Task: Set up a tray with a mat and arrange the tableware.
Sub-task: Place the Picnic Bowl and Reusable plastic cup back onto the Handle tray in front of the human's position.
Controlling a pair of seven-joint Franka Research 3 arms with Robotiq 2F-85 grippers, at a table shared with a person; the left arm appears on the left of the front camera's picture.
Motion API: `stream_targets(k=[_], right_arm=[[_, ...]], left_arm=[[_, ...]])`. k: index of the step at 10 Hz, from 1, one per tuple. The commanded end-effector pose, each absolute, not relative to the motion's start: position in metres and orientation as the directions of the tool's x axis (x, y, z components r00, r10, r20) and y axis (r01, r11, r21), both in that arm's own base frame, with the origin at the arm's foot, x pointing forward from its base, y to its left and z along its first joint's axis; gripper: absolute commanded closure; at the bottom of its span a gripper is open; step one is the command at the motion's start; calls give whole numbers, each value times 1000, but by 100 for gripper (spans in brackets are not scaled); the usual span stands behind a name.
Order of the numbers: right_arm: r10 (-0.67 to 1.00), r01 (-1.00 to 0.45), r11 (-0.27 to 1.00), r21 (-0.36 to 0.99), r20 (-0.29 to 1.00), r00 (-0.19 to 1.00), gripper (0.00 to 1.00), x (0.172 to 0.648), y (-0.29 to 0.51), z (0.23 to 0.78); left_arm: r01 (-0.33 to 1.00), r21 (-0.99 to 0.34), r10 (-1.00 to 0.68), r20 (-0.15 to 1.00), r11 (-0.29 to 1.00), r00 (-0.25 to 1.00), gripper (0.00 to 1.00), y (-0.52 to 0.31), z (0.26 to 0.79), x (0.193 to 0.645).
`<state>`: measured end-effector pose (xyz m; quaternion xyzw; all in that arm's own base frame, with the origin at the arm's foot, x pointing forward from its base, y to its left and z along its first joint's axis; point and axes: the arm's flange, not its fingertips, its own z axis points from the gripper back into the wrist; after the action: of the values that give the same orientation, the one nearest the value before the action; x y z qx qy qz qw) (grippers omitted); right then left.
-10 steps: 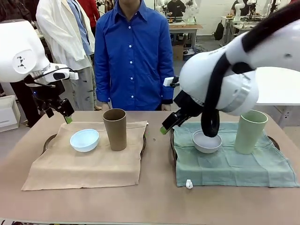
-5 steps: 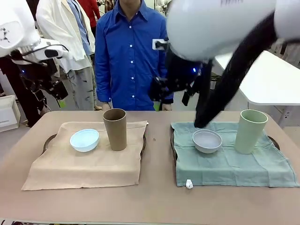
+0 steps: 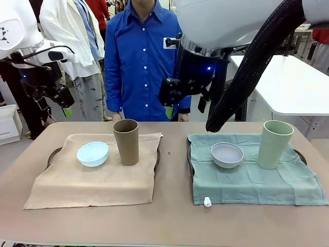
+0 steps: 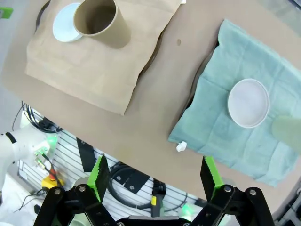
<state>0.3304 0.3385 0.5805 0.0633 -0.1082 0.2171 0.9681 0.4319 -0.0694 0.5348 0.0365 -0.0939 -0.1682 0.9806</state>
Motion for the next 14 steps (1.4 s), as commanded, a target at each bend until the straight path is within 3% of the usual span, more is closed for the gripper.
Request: stream_targets(k=[1,9,10,14], right_arm=[[417,-447,892,68,260,871,0,327,334,574],[408,-437,896,78,243,880,0,329,338,578],[446,-480,862,162,208,871,0,326,321,579],[229,-285,911,297,210,951,0,334,217,588]], left_arm=[[339,110,-354,176,934,918,0,-68,534,432],[324,103,-338,170,940,926,0,-70,534,432],[382,106,-396,184,918,900,0,-66,531,429],[317,-193,-266,252,929,931,0,-4,526,412]])
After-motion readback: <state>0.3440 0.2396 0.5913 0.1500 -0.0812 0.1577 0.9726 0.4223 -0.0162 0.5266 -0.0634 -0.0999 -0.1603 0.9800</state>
